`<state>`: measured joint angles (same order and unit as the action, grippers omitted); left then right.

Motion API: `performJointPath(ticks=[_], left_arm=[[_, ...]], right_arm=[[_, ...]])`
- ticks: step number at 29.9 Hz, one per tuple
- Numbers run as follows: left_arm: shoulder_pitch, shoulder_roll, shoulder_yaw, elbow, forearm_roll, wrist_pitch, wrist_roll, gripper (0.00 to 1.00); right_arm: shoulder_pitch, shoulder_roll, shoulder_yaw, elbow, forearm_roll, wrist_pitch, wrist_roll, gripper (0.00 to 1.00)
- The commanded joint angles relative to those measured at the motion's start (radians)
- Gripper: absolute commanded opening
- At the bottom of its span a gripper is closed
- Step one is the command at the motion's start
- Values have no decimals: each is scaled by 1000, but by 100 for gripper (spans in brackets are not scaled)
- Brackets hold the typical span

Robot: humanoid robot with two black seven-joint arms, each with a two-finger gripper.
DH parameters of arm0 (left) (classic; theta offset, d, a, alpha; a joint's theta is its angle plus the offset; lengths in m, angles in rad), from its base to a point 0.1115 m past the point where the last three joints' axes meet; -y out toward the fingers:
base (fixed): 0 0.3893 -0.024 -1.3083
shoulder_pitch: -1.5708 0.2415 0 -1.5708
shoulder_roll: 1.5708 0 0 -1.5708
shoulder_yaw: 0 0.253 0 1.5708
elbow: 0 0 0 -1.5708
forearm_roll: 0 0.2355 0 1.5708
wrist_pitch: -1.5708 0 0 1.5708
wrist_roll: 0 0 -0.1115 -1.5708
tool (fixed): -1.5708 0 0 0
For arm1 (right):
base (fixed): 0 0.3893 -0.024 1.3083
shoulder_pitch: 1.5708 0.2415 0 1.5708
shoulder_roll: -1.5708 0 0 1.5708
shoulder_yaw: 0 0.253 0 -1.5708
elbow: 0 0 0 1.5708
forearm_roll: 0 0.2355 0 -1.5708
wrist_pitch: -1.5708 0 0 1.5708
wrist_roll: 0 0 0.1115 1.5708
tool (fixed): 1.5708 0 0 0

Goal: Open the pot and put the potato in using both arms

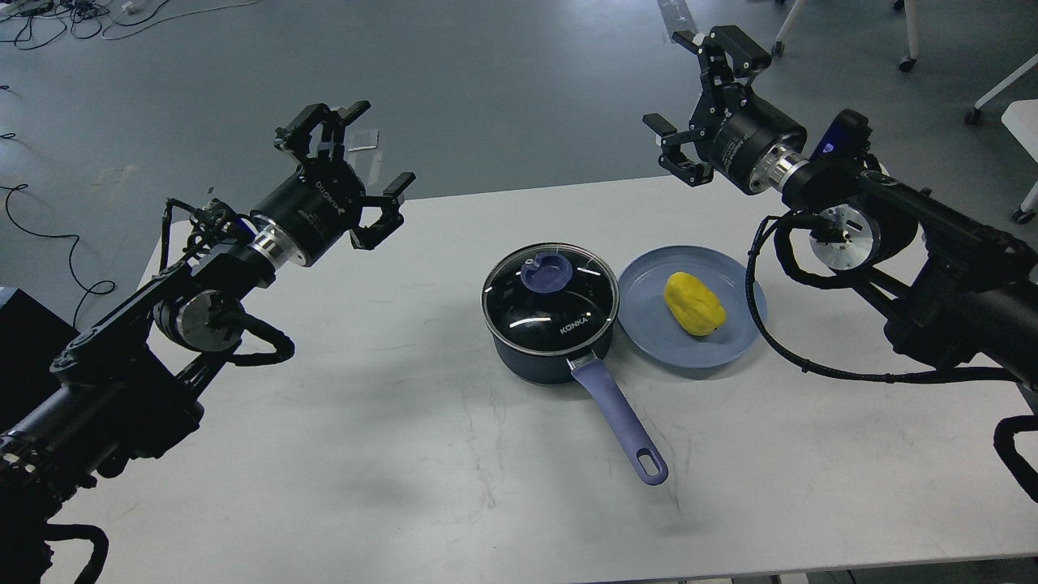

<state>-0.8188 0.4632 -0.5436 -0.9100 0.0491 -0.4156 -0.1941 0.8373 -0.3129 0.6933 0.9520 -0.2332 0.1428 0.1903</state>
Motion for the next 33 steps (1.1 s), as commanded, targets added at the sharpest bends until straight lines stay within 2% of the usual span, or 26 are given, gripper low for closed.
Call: performJointPath(ticks=[1, 33], left_arm=[[0, 2, 2, -1, 0, 1, -1, 98], [-5, -31, 13, -3, 6, 34, -5, 98]], right_arm=[[2, 0, 0, 1, 0, 0, 0, 100], [-1, -2, 8, 1, 0, -2, 0, 100]])
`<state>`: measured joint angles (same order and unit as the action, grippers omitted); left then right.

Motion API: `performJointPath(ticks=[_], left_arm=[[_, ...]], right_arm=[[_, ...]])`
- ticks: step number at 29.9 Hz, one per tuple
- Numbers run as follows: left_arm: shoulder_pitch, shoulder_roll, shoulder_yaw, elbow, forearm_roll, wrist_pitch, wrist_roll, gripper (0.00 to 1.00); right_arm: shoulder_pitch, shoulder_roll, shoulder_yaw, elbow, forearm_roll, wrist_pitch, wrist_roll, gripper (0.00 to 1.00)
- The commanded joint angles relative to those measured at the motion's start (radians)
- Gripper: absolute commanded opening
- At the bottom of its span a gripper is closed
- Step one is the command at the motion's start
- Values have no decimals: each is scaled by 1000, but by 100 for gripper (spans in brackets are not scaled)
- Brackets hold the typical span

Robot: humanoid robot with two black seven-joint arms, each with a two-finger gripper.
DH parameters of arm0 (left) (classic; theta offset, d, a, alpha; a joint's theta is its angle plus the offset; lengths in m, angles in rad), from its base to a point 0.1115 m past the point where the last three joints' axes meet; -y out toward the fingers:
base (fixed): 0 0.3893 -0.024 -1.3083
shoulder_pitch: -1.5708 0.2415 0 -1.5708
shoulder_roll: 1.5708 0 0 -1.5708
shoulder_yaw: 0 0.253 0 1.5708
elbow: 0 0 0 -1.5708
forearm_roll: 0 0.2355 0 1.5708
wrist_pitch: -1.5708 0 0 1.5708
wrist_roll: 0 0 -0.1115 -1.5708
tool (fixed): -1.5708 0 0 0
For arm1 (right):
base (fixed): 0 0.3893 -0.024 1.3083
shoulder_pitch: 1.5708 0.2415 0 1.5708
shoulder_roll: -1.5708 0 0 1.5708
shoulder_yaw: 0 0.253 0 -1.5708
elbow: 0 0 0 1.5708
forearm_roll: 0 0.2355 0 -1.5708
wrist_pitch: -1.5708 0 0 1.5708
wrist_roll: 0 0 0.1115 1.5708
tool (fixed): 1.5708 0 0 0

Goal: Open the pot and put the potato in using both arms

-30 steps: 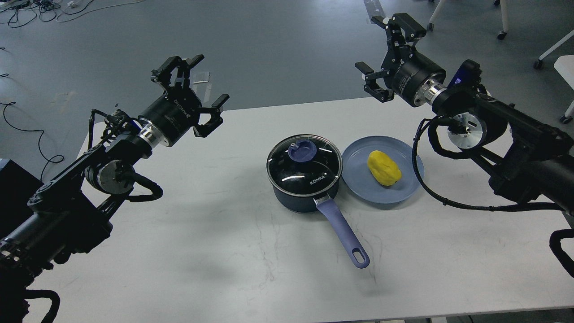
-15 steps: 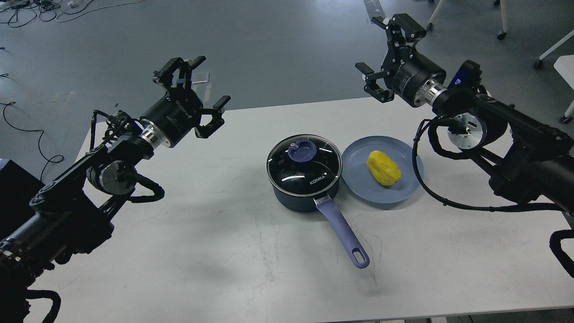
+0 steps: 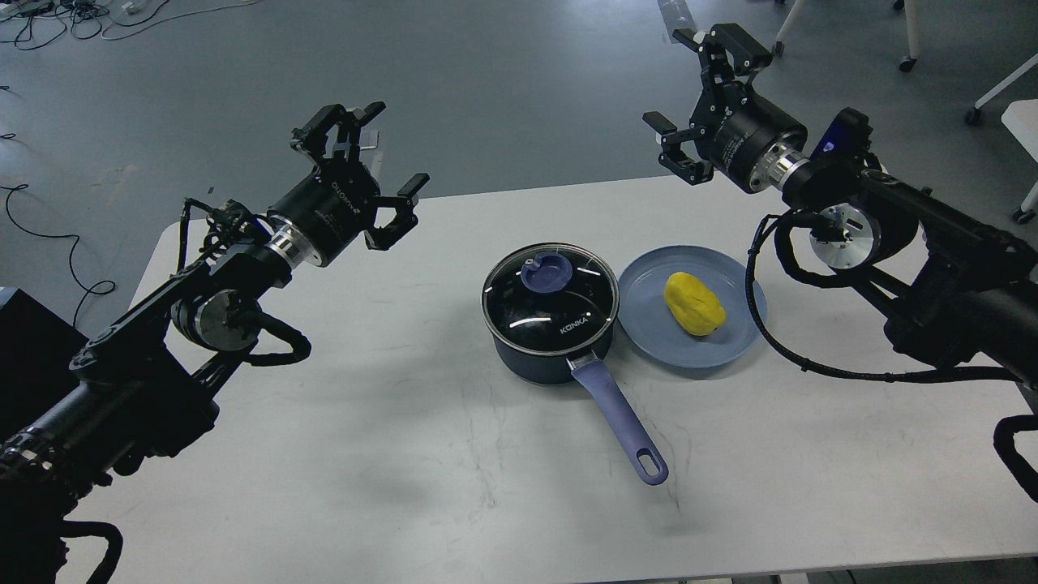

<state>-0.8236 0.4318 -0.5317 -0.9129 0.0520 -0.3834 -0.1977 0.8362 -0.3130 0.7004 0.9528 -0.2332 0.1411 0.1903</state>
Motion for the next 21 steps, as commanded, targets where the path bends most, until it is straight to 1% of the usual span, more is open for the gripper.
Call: performJointPath(ticks=[1, 3, 5, 7, 9, 10, 11, 12, 13, 14, 15, 17, 19, 21], left_arm=[[0, 1, -1, -1, 17, 4, -2, 98], [-2, -2, -1, -7, 63, 18, -5, 98], [-3, -15, -2, -20, 204, 96, -15, 98], [-17, -25, -5, -78, 476, 278, -57, 98], [-35, -18, -5, -136, 621, 365, -78, 98], [-48, -13, -4, -186, 749, 424, -100, 98], [-51, -10, -4, -202, 806, 440, -111, 98], [-63, -10, -2, -213, 912, 445, -150, 98], [-77, -24, -1, -213, 1013, 455, -222, 98], [-77, -30, 1, -216, 1064, 457, -267, 98], [-77, -47, 19, -218, 1163, 462, -291, 98], [-83, -53, 64, -216, 1265, 468, -291, 98], [-91, -47, 174, -212, 1441, 477, -291, 98], [-100, -48, 219, -208, 1532, 485, -291, 98]], right_arm=[[0, -1, 2, 0, 0, -2, 0, 100], [0, -1, 2, 0, 0, -6, 0, 100], [0, -1, 2, 0, -1, -9, 0, 100], [0, -4, 2, 0, 0, -11, 0, 100], [0, -6, 8, 0, 0, -11, 0, 100], [0, -8, 19, 0, 0, -11, 0, 100], [0, -9, 24, 0, 0, -11, 0, 100], [-2, -11, 34, -2, 0, -11, 0, 100], [-3, -12, 50, -5, 0, -11, 0, 100], [-5, -12, 56, -8, 0, -12, 0, 100], [-9, -12, 74, -9, 0, -12, -2, 100], [-14, -15, 93, -11, 0, -12, -3, 100], [-32, -31, 116, -26, 0, -6, -11, 100], [-45, -38, 116, -55, 0, 5, -20, 100]])
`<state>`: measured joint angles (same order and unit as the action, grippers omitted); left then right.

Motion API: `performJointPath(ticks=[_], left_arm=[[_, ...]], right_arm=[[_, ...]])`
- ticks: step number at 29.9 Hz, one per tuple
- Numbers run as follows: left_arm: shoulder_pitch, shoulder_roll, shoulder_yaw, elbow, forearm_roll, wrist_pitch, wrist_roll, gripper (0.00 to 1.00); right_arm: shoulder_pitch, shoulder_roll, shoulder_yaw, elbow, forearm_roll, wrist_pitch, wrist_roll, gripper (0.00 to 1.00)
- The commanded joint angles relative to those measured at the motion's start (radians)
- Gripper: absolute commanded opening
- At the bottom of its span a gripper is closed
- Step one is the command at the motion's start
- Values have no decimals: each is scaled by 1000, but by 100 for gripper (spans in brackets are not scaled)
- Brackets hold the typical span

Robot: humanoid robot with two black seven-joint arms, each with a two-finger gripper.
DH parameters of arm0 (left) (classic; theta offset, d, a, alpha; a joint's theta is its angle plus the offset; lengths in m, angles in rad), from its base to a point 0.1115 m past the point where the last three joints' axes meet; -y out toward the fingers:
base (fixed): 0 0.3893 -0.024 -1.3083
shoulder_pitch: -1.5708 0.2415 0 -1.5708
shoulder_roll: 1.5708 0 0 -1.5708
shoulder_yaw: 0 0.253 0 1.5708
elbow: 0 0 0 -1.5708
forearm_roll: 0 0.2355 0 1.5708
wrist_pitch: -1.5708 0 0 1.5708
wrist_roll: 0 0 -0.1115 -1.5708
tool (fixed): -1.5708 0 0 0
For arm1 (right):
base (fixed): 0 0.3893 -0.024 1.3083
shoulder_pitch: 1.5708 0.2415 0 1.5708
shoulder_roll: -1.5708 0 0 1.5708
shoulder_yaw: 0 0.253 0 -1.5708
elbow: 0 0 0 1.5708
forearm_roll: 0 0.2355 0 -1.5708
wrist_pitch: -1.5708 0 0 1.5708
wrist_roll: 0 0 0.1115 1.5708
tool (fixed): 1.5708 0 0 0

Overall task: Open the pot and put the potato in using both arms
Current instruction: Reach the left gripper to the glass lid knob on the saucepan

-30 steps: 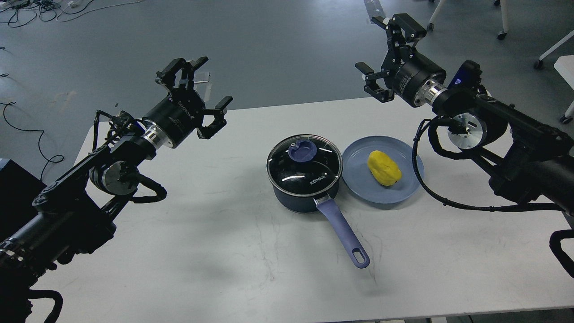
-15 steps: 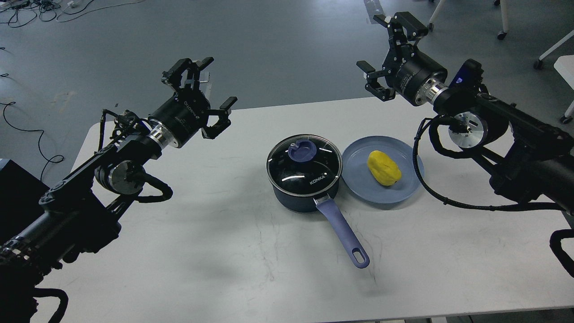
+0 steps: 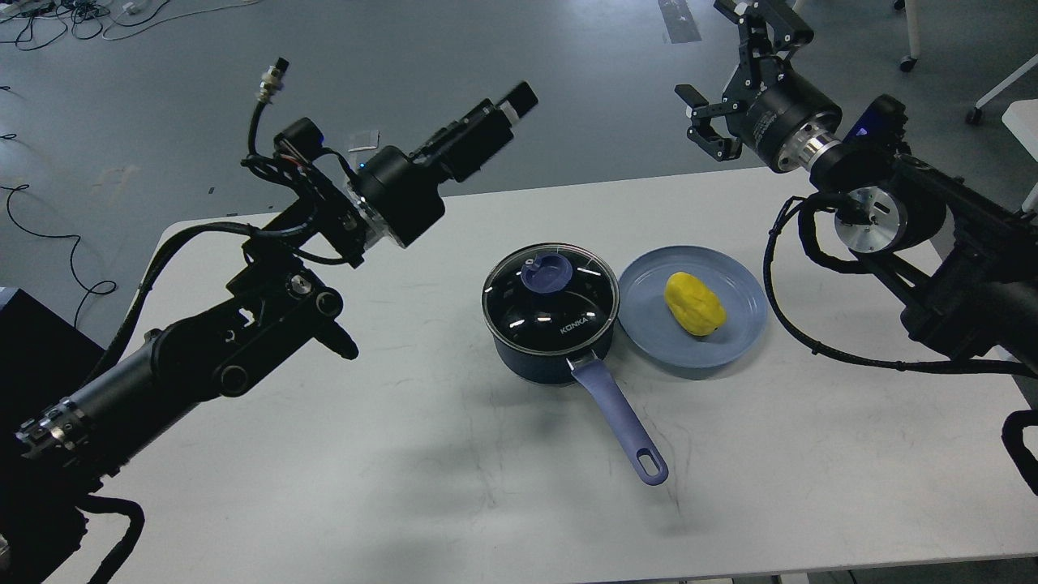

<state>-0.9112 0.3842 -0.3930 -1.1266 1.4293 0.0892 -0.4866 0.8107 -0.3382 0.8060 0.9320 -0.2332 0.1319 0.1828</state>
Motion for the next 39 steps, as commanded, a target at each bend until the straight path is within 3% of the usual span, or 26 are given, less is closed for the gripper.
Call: performJointPath(ticks=[1, 8, 14, 24, 29, 39], left_arm=[[-14, -4, 88, 8, 177, 17, -2, 98], [-46, -94, 123, 148, 379, 64, -2, 98], [-34, -125, 132, 168, 488, 128, -2, 98], [-18, -134, 170, 232, 516, 155, -2, 98], [-12, -136, 244, 300, 516, 219, -2, 98], [-12, -169, 263, 332, 514, 234, -2, 98]], right_arm=[[-24, -18, 9, -45, 2, 15, -20, 100], [-56, -50, 2, -117, 18, 54, -40, 100], [-62, -76, 13, -116, 20, 46, -40, 100], [-64, -91, 13, -114, 20, 43, -40, 100], [-61, -100, 13, -113, 20, 44, -39, 100], [-62, -111, 10, -113, 20, 29, -39, 100]])
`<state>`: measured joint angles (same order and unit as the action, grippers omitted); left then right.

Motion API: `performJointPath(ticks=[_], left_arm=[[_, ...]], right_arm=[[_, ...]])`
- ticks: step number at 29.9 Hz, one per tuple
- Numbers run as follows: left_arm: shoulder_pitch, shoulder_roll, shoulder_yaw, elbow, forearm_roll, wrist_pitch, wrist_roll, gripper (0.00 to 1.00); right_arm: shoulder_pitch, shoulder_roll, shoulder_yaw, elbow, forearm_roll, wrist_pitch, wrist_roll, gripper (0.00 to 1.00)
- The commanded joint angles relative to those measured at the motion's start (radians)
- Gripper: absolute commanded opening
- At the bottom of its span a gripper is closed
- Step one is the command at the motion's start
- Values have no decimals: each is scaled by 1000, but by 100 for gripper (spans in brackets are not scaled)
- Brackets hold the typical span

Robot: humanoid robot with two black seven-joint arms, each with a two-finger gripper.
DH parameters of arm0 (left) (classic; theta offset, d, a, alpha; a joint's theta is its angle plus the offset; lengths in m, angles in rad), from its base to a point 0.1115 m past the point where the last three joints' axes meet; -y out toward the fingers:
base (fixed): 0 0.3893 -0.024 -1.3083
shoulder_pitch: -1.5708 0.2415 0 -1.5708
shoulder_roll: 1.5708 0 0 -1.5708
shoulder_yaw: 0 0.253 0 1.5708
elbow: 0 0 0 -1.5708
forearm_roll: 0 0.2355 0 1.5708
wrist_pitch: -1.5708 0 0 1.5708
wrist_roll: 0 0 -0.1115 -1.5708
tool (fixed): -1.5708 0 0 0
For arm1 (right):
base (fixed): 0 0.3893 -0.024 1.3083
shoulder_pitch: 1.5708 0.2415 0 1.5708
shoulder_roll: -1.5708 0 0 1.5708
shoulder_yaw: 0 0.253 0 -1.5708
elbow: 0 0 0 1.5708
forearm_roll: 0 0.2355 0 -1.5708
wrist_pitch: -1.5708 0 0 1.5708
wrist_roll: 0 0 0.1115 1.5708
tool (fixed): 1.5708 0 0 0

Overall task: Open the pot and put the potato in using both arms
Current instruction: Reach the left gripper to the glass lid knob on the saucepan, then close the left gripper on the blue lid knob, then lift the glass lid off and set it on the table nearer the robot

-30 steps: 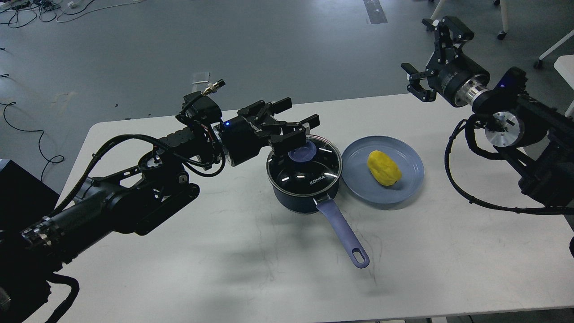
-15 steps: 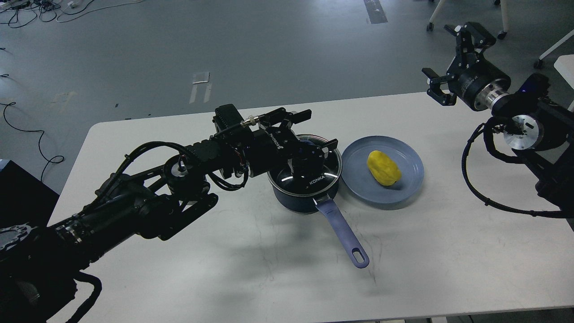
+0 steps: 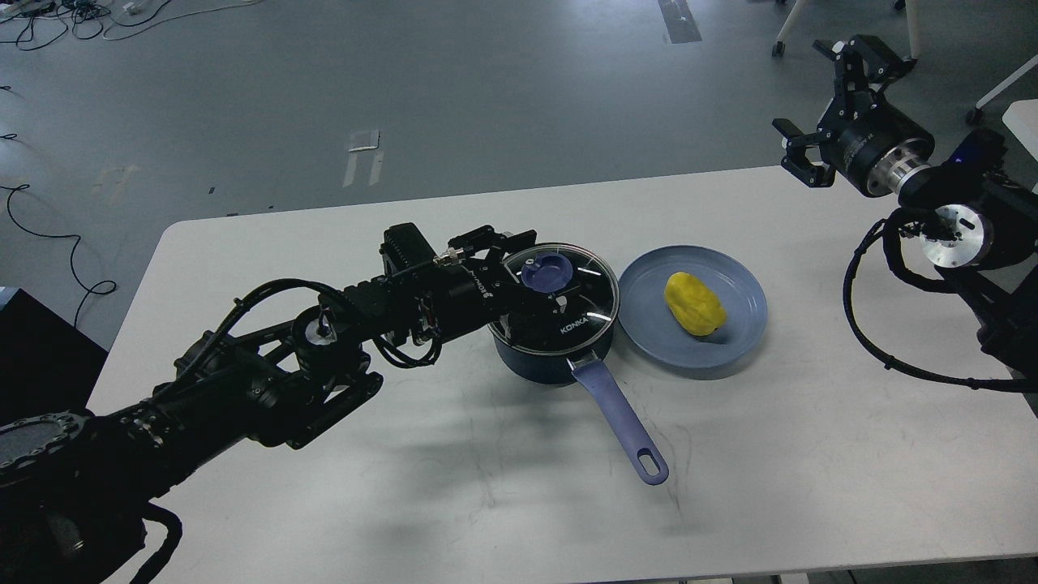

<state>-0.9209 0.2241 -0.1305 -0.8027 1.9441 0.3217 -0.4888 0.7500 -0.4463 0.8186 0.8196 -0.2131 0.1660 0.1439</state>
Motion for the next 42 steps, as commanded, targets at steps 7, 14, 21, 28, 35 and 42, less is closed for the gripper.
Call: performJointPath(ticks=[7, 14, 21, 28, 35, 42], left_arm=[[4, -12, 0, 23, -1, 2, 0, 98], [5, -32, 2, 65, -1, 2, 0, 98], [2, -34, 32, 66, -5, 28, 0, 97], [5, -54, 51, 68, -10, 37, 0, 85], [8, -57, 51, 79, -11, 37, 0, 70], [11, -55, 51, 106, -11, 39, 0, 64]], right_arm=[[-3, -17, -1, 1, 0, -5, 0, 100], [-4, -32, -2, 1, 0, -5, 0, 100], [-8, -32, -6, -2, 0, -5, 0, 100], [-21, -32, -9, -2, 0, -10, 3, 100], [-21, -34, -10, 1, 0, -25, 3, 100], [-21, -40, -12, -2, 0, -28, 3, 100]])
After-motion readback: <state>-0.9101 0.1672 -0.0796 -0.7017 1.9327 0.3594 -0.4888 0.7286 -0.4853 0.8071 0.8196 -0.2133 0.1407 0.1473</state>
